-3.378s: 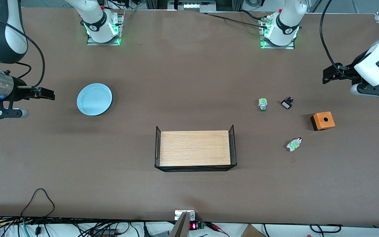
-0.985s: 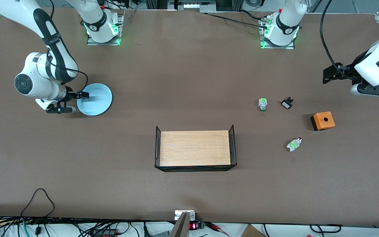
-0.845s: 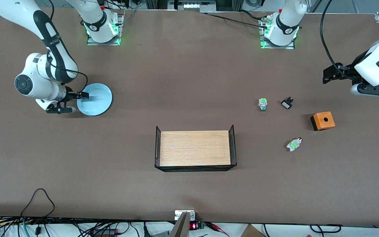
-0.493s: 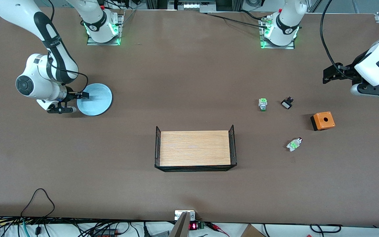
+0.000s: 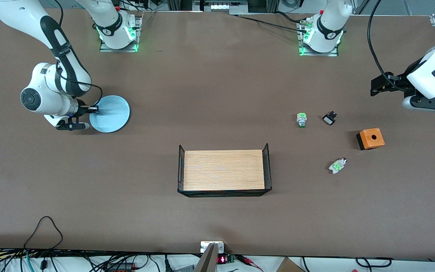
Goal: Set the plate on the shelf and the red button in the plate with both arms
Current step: 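Close the right gripper on the plate's rim, then lift the plate with the right gripper and carry it toward the wooden tray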
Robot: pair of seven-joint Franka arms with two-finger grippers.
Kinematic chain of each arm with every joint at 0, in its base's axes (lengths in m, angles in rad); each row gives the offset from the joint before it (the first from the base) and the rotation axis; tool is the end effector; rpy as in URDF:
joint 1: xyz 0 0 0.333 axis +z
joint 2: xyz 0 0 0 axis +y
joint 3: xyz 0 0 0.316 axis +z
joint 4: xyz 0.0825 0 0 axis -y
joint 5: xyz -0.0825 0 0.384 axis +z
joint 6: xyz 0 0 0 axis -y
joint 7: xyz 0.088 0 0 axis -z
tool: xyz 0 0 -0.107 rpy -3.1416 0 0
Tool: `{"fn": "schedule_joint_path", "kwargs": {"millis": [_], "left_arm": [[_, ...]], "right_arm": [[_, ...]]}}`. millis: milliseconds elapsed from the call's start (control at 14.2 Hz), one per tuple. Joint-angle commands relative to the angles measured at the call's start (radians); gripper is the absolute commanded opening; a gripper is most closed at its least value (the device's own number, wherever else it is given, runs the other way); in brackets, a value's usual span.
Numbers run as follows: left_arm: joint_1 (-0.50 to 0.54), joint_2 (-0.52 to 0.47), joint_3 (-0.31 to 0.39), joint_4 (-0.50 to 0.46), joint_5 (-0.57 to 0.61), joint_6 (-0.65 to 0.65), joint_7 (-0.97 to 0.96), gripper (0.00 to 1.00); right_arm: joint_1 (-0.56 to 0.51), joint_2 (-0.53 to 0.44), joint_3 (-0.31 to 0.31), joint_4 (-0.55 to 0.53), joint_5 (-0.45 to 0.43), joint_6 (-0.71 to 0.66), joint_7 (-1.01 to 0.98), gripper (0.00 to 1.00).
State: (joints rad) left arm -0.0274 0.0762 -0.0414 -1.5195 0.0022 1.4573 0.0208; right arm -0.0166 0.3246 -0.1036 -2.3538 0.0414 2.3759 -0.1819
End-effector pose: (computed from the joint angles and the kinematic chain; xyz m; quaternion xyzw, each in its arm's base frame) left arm 0.5634 -0.0377 0.5966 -0.9966 0.0447 0.0691 0.0012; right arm 0.4731 -0.0595 0.1720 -0.9886 -0.0138 0.1485 0.0178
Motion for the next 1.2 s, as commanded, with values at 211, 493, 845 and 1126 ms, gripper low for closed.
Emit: {"fn": "schedule_joint_path", "kwargs": {"millis": [211, 493, 845, 1126], "left_arm": [[0.0, 0.013, -0.003, 0.03, 0.007, -0.02, -0.007, 1.0], [0.0, 0.013, -0.003, 0.03, 0.007, -0.02, -0.007, 1.0], [-0.005, 0.013, -0.003, 0.03, 0.01, -0.02, -0.007, 1.0], [-0.005, 0.013, -0.003, 0.03, 0.01, -0.02, -0.007, 1.0]], "right_arm": [[-0.02, -0.012, 0.065, 0.016, 0.017, -0.018, -0.018, 0.0], [-0.022, -0.07, 0.093, 0.033, 0.02, -0.081, -0.016, 0.0], [-0.02, -0.136, 0.094, 0.125, 0.06, -0.234, -0.016, 0.0], [-0.017, -0.157, 0.096, 0.298, 0.164, -0.453, -0.008, 0.0]]}}
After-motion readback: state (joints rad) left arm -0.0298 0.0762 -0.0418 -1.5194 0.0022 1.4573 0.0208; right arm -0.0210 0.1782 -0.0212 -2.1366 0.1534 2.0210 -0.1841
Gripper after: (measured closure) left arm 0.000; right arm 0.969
